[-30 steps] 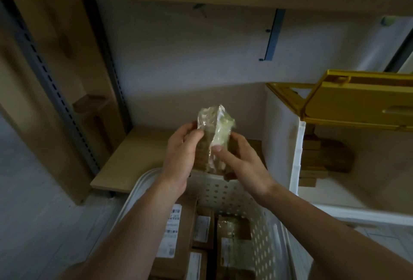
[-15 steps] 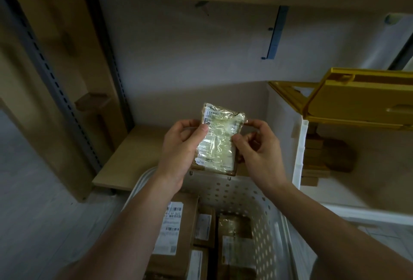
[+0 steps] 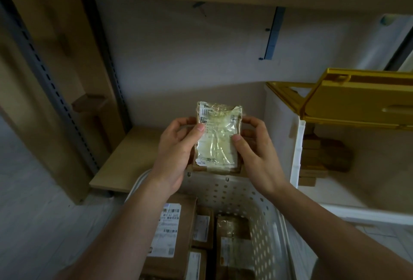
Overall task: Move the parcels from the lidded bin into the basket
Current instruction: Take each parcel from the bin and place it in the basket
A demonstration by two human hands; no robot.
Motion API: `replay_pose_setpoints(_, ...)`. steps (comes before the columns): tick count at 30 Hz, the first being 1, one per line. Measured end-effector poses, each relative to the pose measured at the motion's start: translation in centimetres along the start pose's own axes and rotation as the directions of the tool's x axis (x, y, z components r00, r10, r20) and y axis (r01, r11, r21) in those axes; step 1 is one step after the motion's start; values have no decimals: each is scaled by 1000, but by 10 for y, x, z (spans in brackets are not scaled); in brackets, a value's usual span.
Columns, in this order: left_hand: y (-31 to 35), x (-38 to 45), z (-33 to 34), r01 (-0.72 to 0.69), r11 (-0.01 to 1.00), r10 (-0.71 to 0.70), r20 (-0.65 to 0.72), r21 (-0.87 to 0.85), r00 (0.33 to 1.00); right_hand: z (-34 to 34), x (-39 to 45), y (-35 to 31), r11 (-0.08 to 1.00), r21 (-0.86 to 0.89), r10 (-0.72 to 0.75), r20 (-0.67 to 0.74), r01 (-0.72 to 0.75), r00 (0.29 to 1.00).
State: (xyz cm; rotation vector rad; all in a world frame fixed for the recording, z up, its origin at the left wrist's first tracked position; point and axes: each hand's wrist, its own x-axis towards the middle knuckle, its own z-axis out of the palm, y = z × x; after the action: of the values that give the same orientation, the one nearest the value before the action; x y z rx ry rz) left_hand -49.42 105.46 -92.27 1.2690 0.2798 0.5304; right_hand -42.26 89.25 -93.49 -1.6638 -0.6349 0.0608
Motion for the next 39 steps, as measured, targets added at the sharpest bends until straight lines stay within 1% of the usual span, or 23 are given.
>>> replay_pose_setpoints(5,11,-8,-4,21,1000,-23,97,16,995,-6,-5,-6,996,-17,-93,-18,93,995)
replay_pose_setpoints(11,26,-21,-15,50,999,-49,238,2,970,-13,-13,-12,991,-16,-135,-28,135,990)
replay_pose_setpoints(16,30,-27,-24,19,1000,-17,291,-2,957,-15,-22,-20,983,37,-180,19,179,984)
replay_pose_setpoints(22,28,-29,-33,-7,1000,17,356,-29,934,-16,-28,-24,975,74,-212,39,209,977)
replay_pose_setpoints(27,27,-29,-33,-8,1000,16,354,-24,935,-16,-28,-26,975,67,-216,38,213,976)
replay_pose_setpoints(30,27,-28,-33,-6,1000,9,338,-9,941,-17,-28,-26,978,64,-199,48,196,979)
replay_pose_setpoints(32,25,-28,-33,0,999,-11,332,32,943,-18,-27,-24,987,43,-159,69,157,985)
replay_pose_setpoints(36,11,-28,-34,98,988,-128,270,122,954,-17,-25,-5,1000,23,-1,138,-2,990)
replay_pose_setpoints(39,-8,-29,-35,122,963,-175,216,241,961,-15,-23,14,994,-81,89,156,-77,984)
